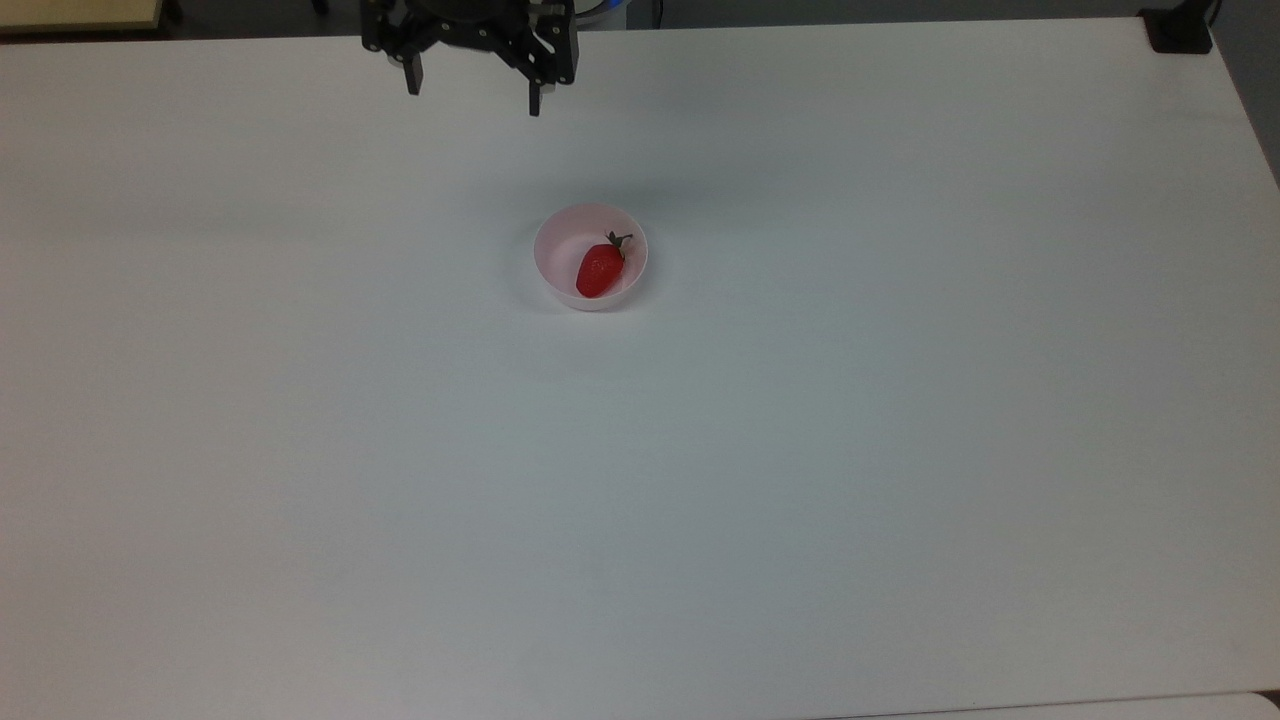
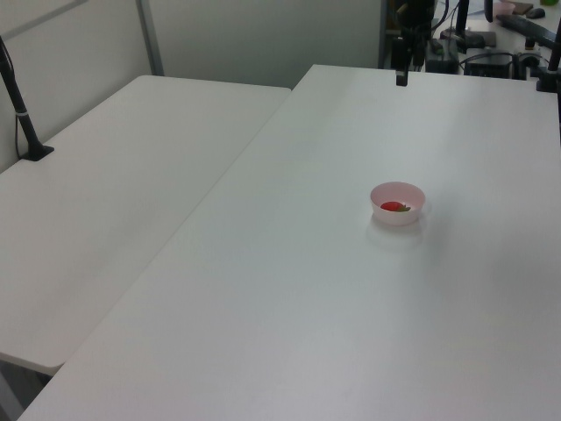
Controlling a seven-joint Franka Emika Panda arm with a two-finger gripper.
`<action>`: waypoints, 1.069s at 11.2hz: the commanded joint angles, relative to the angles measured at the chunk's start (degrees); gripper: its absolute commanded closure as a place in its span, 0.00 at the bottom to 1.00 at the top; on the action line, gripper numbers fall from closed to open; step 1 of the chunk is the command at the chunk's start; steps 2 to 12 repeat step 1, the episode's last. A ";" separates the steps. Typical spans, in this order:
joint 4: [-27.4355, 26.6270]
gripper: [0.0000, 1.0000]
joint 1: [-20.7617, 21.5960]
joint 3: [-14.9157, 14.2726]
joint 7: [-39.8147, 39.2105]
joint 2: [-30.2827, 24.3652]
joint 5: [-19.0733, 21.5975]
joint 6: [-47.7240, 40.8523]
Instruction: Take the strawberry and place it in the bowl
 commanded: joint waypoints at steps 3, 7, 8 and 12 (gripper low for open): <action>-1.72 0.00 0.36 -0.24 1.46 -1.56 0.24 0.59; -1.72 0.00 0.36 -0.24 1.46 -1.56 0.24 0.59; -1.72 0.00 0.36 -0.24 1.46 -1.56 0.24 0.59; -1.72 0.00 0.36 -0.24 1.46 -1.56 0.24 0.59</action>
